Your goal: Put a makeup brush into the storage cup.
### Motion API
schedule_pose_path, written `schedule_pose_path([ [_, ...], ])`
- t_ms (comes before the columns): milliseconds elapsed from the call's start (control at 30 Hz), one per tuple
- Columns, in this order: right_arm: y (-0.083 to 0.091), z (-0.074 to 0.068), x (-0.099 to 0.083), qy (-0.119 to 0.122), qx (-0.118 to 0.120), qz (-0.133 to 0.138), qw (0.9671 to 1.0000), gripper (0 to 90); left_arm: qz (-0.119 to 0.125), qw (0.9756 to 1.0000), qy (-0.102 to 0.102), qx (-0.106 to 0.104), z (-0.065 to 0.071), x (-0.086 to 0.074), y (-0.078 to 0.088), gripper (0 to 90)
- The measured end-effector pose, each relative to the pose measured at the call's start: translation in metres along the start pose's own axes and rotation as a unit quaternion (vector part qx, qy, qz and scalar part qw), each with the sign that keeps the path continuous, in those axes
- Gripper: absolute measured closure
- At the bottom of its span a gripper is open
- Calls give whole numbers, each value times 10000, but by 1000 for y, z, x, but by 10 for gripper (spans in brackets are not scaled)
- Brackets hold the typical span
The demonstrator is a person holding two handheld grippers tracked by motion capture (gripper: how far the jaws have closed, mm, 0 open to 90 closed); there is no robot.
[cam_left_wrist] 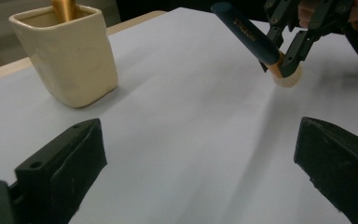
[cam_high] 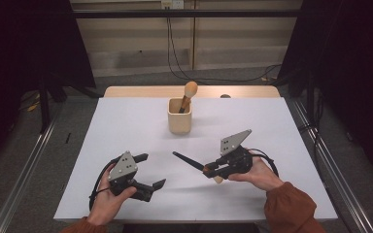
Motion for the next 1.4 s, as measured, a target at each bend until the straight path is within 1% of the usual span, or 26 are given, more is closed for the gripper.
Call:
schedule_pose_path([
  [33, -1, 0, 0, 41, 25, -56, 10000, 746, -59, 10000, 21, -37, 0, 1, -1, 18],
  [100, -1, -1, 1, 74, 46, -190, 9998, 746, -178, 9996, 111, -195, 1, 2, -3, 17],
  [200, -3, -2, 1, 141, 105, -382, 9991, 746, -301, 9991, 173, -226, 0, 0, -7, 19],
  [233, -3, -3, 1, 178, 151, -460, 9987, 746, -350, 9990, 133, -227, -1, 0, -7, 20],
  [300, -4, -5, 1, 232, 236, -618, 9975, 746, -410, 9987, 161, -257, -2, -1, -9, 22],
  [400, -5, -5, 2, 270, 248, -724, 9967, 746, -521, 9975, 274, -404, -2, -1, -10, 18],
  [467, -6, -4, 2, 299, 221, -785, 9962, 746, -642, 9967, 197, -453, -1, -1, -11, 25],
  [500, -7, -4, 2, 298, 269, -848, 9956, 746, -669, 9964, 212, -486, 0, -1, -13, 25],
  [567, -9, -4, 2, 350, 242, -995, 9941, 746, -772, 9953, 141, -571, 2, -1, -14, 36],
  [633, -12, -5, 2, 376, 289, -1113, 9927, 746, -807, 9955, 91, -492, 1, 1, -15, 35],
  [667, -13, -5, 2, 429, 344, -1159, 9917, 746, -858, 9949, 79, -524, 2, 1, -15, 37],
  [767, -16, -4, 3, 438, 372, -1299, 9899, 746, -972, 9932, 5, -639, 3, 3, -15, 35],
  [800, -17, -3, 3, 437, 351, -1355, 9892, 747, -1009, 9928, -31, -647, 3, 4, -15, 32],
  [833, -17, -3, 3, 405, 403, -1440, 9879, 746, -1072, 9922, -119, -629, 3, 5, -16, 29],
  [867, -18, -2, 4, 417, 421, -1515, 9867, 746, -1110, 9916, -128, -650, 3, 6, -16, 29],
  [900, -19, -1, 4, 429, 409, -1560, 9860, 746, -1154, 9907, -82, -722, 3, 7, -17, 29],
  [933, -19, -2, 5, 426, 440, -1666, 9841, 746, -1209, 9894, -53, -803, 3, 9, -17, 31],
  [967, -20, -2, 6, 463, 440, -1734, 9828, 746, -1302, 9875, -26, -883, 3, 10, -18, 38],
  [1033, -21, -3, 9, 514, 474, -1834, 9806, 746, -1561, 9822, -42, -1043, 2, 12, -20, 32],
  [1100, -23, -2, 12, 512, 494, -1883, 9795, 746, -1710, 9782, 1, -1175, 2, 13, -23, 33],
  [1167, -24, 0, 14, 546, 477, -1943, 9782, 746, -1810, 9755, -79, -1245, 4, 14, -25, 39],
  [1233, -25, 0, 16, 558, 487, -2001, 9770, 746, -1866, 9741, -126, -1270, 6, 16, -27, 40],
  [1300, -26, 0, 17, 595, 527, -2094, 9746, 746, -1935, 9715, -231, -1349, 6, 18, -28, 40],
  [1333, -26, -1, 17, 574, 519, -2168, 9732, 746, -1985, 9697, -259, -1403, 6, 18, -29, 40],
  [1367, -26, -1, 18, 596, 533, -2230, 9715, 746, -2010, 9688, -279, -1421, 7, 19, -30, 40],
  [1400, -27, -1, 19, 632, 552, -2264, 9704, 746, -2053, 9672, -297, -1464, 7, 20, -31, 40],
])
Point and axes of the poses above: each handheld gripper's, and its own axes: y roughly backward along the jaws, x roughly out of its top, z roughly to its right, the point moved 5 cm from there along -y, roughly forward along the jaws, and after that the axes turned 5 degrees about z, right-handed, at the moved point
